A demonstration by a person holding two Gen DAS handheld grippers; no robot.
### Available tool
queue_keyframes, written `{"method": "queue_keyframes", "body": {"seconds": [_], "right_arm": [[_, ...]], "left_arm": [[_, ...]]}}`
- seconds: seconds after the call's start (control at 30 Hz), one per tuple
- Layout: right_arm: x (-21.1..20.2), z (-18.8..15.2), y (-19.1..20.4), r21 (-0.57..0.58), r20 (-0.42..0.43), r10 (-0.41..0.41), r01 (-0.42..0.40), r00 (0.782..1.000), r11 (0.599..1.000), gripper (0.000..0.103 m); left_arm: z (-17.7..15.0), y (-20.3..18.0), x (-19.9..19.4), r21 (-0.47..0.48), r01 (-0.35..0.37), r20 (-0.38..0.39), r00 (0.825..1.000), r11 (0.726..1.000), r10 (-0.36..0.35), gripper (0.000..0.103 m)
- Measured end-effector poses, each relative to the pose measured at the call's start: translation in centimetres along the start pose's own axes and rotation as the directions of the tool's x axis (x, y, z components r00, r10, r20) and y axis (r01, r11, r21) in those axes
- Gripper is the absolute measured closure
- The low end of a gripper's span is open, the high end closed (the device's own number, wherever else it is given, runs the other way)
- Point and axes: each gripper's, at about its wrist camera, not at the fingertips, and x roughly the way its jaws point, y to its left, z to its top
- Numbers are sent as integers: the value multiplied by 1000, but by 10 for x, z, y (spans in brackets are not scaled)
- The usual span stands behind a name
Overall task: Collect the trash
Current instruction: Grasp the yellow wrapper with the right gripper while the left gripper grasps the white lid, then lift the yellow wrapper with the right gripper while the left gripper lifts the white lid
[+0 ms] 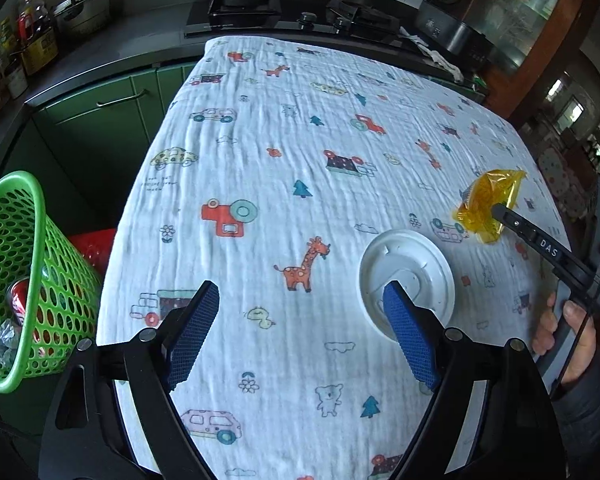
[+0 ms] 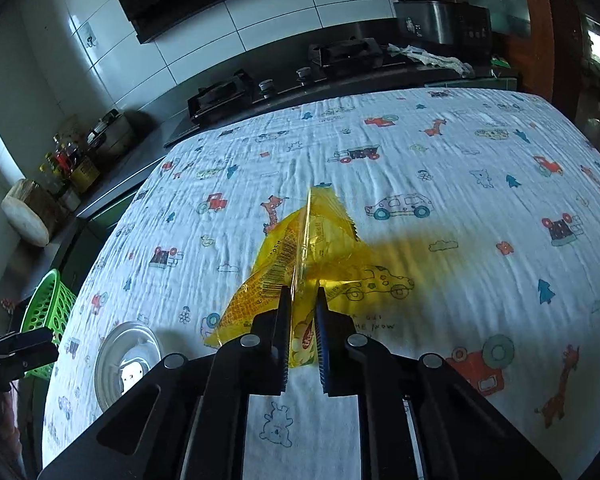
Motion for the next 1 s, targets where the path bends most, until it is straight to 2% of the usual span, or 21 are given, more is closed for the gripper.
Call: {"method": "queue_keyframes", "body": {"seconds": [0.2, 0.33, 0.4, 0.53, 0.6, 0.73, 0.8, 1.0], "right_arm": [[-12, -3, 6, -37, 8, 19, -19, 1000, 999, 98], [-24, -9, 11, -57, 11, 40, -39, 999, 998, 98], [-30, -12, 14, -67, 11, 48, -48, 999, 997, 98], [-42, -18, 19, -89, 10, 56, -55, 998, 995, 98], [-47, -21, 22, -98, 9, 61, -60, 998, 993, 98], [-55, -26, 28, -119, 9, 67, -66, 998, 991, 98], [-59, -29, 32, -130, 11, 70, -68, 997, 989, 98], [-68, -34, 47, -158, 11, 88, -85, 996, 984, 98]], "left_arm": [[-1, -18, 15, 36, 58, -31, 998, 998, -57, 35], [-1, -23, 28, 39, 95, -60, 994, 995, -93, 39], [-1, -25, 33, 37, 111, -71, 992, 993, -109, 45], [-1, -30, 45, 41, 119, -91, 989, 992, -115, 51], [-2, -32, 50, 44, 129, -102, 987, 991, -124, 61], [-5, -36, 56, 57, 125, -107, 987, 990, -119, 69], [-6, -37, 55, 66, 125, -103, 988, 990, -118, 85], [-11, -38, 40, 93, 75, -57, 996, 993, -70, 94]]}}
